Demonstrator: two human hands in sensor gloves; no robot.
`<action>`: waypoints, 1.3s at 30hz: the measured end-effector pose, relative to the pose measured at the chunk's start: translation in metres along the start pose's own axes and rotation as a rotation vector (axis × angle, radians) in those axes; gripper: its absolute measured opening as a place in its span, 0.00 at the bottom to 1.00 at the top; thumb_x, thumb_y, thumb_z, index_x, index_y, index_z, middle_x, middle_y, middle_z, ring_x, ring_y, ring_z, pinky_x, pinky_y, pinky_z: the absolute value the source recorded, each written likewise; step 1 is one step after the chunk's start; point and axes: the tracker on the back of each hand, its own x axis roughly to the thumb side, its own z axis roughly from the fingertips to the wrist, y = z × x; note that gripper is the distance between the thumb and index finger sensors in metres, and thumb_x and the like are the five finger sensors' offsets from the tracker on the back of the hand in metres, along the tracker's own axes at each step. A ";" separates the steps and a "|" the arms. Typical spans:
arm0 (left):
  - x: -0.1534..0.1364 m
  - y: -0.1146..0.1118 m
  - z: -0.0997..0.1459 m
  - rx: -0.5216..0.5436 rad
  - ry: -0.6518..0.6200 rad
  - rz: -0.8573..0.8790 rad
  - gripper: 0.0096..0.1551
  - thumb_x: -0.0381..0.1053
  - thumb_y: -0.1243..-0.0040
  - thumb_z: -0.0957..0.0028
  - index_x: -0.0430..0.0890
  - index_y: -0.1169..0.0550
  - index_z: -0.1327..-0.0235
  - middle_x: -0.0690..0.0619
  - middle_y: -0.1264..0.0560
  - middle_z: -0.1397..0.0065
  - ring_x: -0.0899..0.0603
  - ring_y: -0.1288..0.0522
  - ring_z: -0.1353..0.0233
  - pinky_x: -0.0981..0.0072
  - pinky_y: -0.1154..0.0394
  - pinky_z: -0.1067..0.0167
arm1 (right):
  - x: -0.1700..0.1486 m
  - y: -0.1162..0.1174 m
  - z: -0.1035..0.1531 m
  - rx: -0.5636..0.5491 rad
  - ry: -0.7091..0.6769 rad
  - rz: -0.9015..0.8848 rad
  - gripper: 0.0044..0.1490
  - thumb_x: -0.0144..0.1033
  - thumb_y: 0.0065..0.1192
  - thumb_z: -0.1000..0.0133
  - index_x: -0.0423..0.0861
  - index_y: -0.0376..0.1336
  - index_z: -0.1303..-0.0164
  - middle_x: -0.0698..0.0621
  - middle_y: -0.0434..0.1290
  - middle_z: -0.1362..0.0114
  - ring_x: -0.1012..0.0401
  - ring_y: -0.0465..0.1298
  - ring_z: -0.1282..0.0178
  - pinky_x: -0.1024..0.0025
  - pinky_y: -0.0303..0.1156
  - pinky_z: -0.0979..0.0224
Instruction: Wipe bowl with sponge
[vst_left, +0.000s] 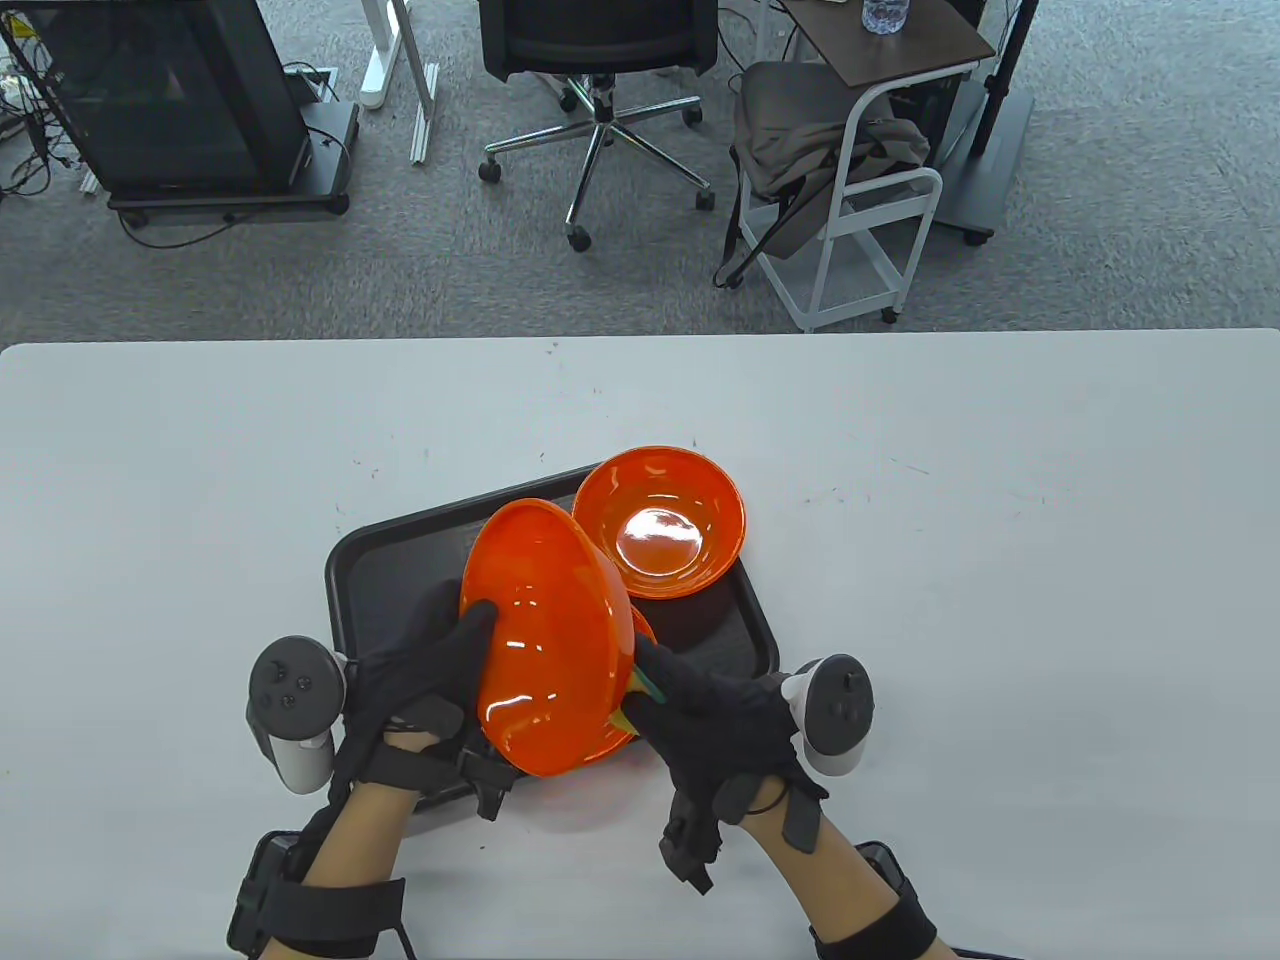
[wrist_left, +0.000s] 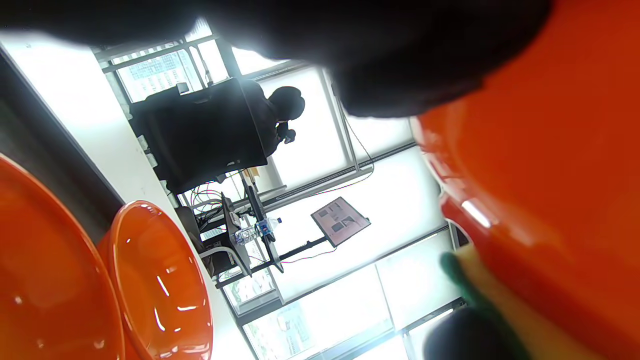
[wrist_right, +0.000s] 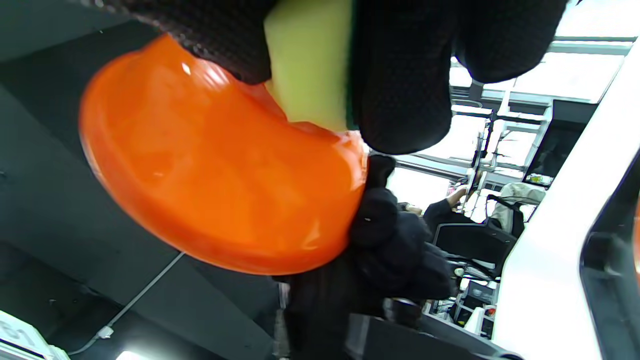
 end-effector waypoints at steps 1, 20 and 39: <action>-0.001 0.001 0.000 0.005 0.004 0.004 0.30 0.61 0.39 0.44 0.39 0.25 0.42 0.60 0.15 0.75 0.58 0.18 0.88 0.70 0.16 0.87 | 0.001 -0.001 0.000 -0.003 -0.005 -0.014 0.32 0.37 0.61 0.40 0.38 0.56 0.30 0.32 0.73 0.33 0.44 0.81 0.43 0.36 0.69 0.36; 0.004 -0.018 0.002 -0.111 -0.010 -0.009 0.30 0.60 0.40 0.44 0.38 0.26 0.42 0.61 0.15 0.75 0.58 0.18 0.88 0.70 0.16 0.88 | -0.008 -0.011 0.002 -0.091 0.022 -0.057 0.32 0.38 0.60 0.39 0.40 0.55 0.29 0.33 0.73 0.32 0.44 0.81 0.43 0.36 0.69 0.36; -0.006 -0.004 -0.002 -0.069 0.053 0.033 0.30 0.60 0.40 0.44 0.38 0.26 0.41 0.61 0.15 0.75 0.58 0.18 0.88 0.70 0.16 0.88 | -0.002 -0.005 0.000 0.004 0.025 -0.079 0.32 0.37 0.61 0.40 0.37 0.56 0.31 0.32 0.74 0.34 0.44 0.82 0.44 0.36 0.69 0.37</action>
